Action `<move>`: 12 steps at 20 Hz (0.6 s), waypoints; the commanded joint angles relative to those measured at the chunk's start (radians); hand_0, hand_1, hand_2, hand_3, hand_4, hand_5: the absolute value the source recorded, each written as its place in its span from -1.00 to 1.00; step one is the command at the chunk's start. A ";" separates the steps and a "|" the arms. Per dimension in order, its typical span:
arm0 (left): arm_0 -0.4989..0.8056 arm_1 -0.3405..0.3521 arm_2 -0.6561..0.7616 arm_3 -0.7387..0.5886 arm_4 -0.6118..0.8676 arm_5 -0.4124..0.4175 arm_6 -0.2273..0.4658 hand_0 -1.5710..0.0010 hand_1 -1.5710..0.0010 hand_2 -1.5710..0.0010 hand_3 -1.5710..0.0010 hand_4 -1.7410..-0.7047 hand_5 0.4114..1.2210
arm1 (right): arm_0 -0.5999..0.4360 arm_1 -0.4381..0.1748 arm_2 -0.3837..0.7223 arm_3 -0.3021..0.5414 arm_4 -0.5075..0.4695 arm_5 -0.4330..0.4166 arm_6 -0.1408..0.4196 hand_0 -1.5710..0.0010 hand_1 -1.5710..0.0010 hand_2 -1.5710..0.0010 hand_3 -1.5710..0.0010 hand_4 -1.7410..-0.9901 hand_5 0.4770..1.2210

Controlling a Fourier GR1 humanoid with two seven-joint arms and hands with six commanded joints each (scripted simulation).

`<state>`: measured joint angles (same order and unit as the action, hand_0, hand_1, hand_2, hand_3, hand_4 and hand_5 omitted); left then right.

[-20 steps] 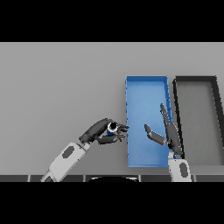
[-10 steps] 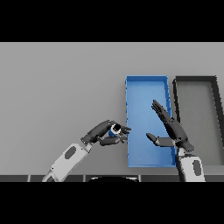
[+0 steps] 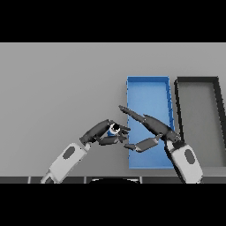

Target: Pick up the blue pipe and place it into the blue bin.

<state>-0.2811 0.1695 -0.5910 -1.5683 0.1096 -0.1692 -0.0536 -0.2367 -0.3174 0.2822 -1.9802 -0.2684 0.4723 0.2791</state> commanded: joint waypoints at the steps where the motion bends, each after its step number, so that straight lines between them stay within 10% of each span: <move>1: -0.010 -0.012 -0.001 0.007 -0.002 0.004 0.011 -1.00 -1.00 -1.00 -0.89 -1.00 1.00 | -0.019 0.006 0.010 0.007 -0.017 0.014 0.006 1.00 1.00 1.00 1.00 0.24 -0.87; 12: 0.000 0.001 0.008 0.002 0.021 -0.040 0.005 -1.00 -1.00 -1.00 -0.89 -0.99 1.00 | -0.235 0.140 0.104 0.165 -0.004 0.064 0.079 0.93 0.89 0.87 0.94 0.32 -0.92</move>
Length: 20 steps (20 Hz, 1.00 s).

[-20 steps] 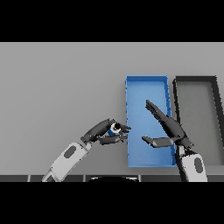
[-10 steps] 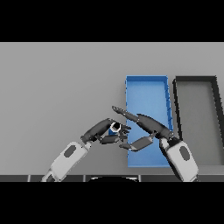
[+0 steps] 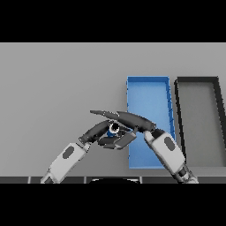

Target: Pick up the blue pipe and place it into the blue bin.

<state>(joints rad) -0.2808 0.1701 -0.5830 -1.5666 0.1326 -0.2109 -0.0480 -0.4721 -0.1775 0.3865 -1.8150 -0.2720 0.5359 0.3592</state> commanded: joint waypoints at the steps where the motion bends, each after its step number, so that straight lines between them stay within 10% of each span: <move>1: -0.024 0.002 -0.002 0.013 -0.037 0.011 -0.003 -0.77 -0.69 -0.68 -0.64 -0.99 1.00 | -0.032 0.018 0.004 0.030 0.001 0.002 0.018 0.77 0.71 0.70 0.79 0.19 -0.91; 4: -0.032 0.057 -0.031 -0.010 -0.090 -0.025 0.103 -0.04 0.10 0.13 0.16 -0.50 1.00 | -0.058 0.032 0.020 0.051 0.007 0.037 0.014 0.09 0.11 0.06 0.19 -0.17 -0.88; 5: -0.032 0.037 -0.023 -0.003 -0.097 -0.014 0.085 0.01 0.10 0.13 0.26 -0.60 1.00 | -0.063 0.040 0.025 0.049 -0.019 0.044 0.012 -0.13 -0.11 -0.15 0.02 -0.32 -0.80; 9: 0.007 -0.005 0.005 -0.004 -0.071 0.003 0.076 -0.59 -0.55 -0.42 -0.49 -0.83 1.00 | -0.056 0.054 0.034 0.086 -0.109 0.040 0.004 -0.64 -0.64 -0.65 -0.50 -0.34 -0.06; 13: 0.018 -0.032 0.027 -0.003 -0.052 -0.015 0.033 -0.83 -0.82 -0.72 -0.79 -0.93 1.00 | -0.057 0.019 0.060 0.068 -0.024 0.029 -0.154 -0.85 -0.85 -0.86 -0.80 -0.22 0.57; 16: 0.019 -0.033 0.039 -0.007 -0.043 -0.014 0.036 -0.91 -0.91 -0.78 -0.89 -0.97 1.00 | -0.074 0.005 0.074 0.070 -0.032 0.017 -0.150 -0.93 -0.92 -0.93 -0.90 -0.28 0.78; 18: 0.023 -0.020 0.037 -0.010 -0.048 -0.017 0.011 -0.83 -0.72 -0.55 -0.70 -0.82 1.00 | -0.071 0.016 0.079 0.075 -0.047 -0.004 -0.149 -0.95 -0.95 -0.95 -0.93 -0.30 0.86; 20: 0.004 0.012 0.017 -0.011 -0.106 -0.031 -0.012 -0.18 -0.10 0.00 -0.09 -0.37 1.00 | -0.066 0.014 0.081 0.063 -0.073 -0.017 -0.127 -0.97 -0.97 -0.97 -0.96 -0.32 0.91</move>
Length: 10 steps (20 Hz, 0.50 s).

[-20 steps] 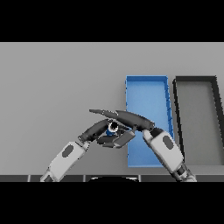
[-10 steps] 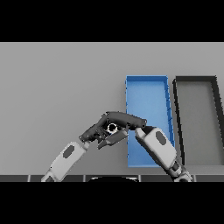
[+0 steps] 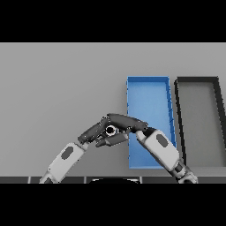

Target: Pick up the blue pipe and place it into the blue bin.

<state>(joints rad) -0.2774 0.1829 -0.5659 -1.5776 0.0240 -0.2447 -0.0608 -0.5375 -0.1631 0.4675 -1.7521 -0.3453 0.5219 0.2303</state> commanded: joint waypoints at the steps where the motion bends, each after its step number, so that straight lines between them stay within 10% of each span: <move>1: -0.016 0.013 -0.004 0.008 -0.021 -0.024 0.009 0.06 0.12 0.20 0.13 -0.16 1.00 | 0.001 0.005 0.000 0.004 0.004 -0.006 0.019 -0.98 -0.98 -0.98 -0.97 -0.33 0.93; 3: -0.021 0.025 -0.005 0.022 -0.075 -0.043 -0.007 0.40 0.43 0.49 0.44 0.15 0.92 | 0.015 0.000 0.002 -0.011 0.013 0.006 0.036 -0.98 -0.98 -0.98 -0.98 -0.34 0.95; 10: -0.017 0.027 0.001 0.029 -0.110 -0.027 0.021 0.87 0.88 0.89 0.88 0.63 -0.29 | 0.002 0.033 -0.019 -0.010 0.042 0.017 0.040 -1.00 -1.00 -1.00 -1.00 -0.35 0.99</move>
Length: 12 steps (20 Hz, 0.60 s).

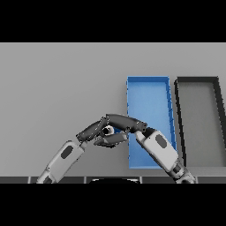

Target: Pick up the blue pipe and place it into the blue bin.

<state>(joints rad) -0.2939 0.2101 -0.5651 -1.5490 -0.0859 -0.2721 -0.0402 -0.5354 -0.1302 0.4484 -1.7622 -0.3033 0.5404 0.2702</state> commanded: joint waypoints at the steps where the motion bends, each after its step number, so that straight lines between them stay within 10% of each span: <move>1: 0.006 -0.001 0.000 -0.004 0.005 -0.001 -0.002 0.90 0.91 0.91 0.91 0.64 -0.38 | -0.003 -0.009 -0.011 0.006 -0.007 0.009 -0.003 -1.00 -1.00 -1.00 -1.00 -0.34 0.99; 7: 0.003 -0.011 0.017 0.000 0.039 -0.005 0.056 0.97 0.98 0.98 0.98 0.63 -0.61 | 0.000 0.018 -0.034 0.008 -0.034 0.009 0.010 -1.00 -1.00 -1.00 -1.00 -0.33 1.00; 12: 0.010 -0.023 0.010 0.000 0.041 -0.003 0.105 0.99 0.99 0.99 0.99 0.60 -0.70 | -0.047 0.008 -0.080 -0.039 -0.239 -0.057 0.172 -1.00 -1.00 -1.00 -1.00 -0.57 1.00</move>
<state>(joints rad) -0.2837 0.1867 -0.5557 -1.5488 -0.0445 -0.2750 0.0650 -0.5831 -0.1227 0.3678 -1.8017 -0.5453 0.4826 0.4390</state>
